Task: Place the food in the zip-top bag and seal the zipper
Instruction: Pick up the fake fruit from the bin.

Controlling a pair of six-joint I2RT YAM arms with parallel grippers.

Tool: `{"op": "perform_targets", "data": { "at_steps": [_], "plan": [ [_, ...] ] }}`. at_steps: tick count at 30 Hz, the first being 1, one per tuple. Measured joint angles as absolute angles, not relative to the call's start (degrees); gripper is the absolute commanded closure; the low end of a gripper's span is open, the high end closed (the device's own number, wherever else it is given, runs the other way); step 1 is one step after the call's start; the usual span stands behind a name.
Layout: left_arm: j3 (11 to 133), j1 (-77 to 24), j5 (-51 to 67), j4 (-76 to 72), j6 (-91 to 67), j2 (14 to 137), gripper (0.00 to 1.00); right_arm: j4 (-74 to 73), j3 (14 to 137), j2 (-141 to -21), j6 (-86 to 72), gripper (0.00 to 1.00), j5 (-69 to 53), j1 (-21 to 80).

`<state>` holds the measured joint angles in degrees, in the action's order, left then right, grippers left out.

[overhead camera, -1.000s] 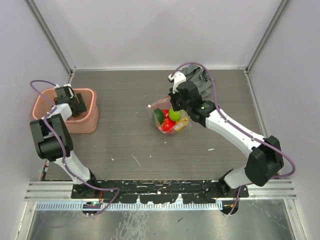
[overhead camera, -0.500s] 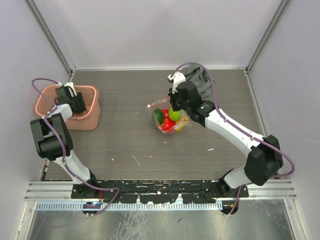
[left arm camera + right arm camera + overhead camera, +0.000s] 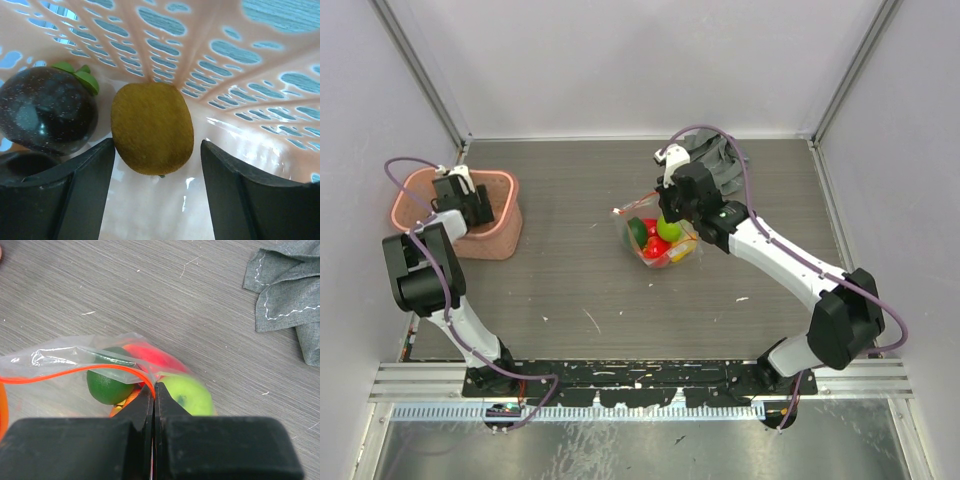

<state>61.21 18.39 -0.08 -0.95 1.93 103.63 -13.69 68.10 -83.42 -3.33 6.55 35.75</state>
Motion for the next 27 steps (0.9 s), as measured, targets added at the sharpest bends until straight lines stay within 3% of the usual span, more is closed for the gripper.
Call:
{"op": "perform_targets", "data": {
  "at_steps": [4,8,13,27],
  "plan": [
    [61.52,18.39,0.47,-2.07,2.72,104.09,0.37,-13.63,68.1,-84.01,-3.33,0.96,6.28,35.75],
    [61.56,18.39,1.85,-2.79,3.09,104.18,0.5,-13.58,68.1,-84.47,-3.33,0.96,6.07,35.75],
    [61.52,18.39,4.58,-3.38,3.66,104.07,0.56,-13.52,68.1,-84.77,-3.36,0.96,5.85,35.75],
    [58.57,18.39,6.33,-3.62,0.32,93.71,0.61,-13.5,68.1,-84.77,-3.36,0.96,5.63,35.75]
  ]
}}
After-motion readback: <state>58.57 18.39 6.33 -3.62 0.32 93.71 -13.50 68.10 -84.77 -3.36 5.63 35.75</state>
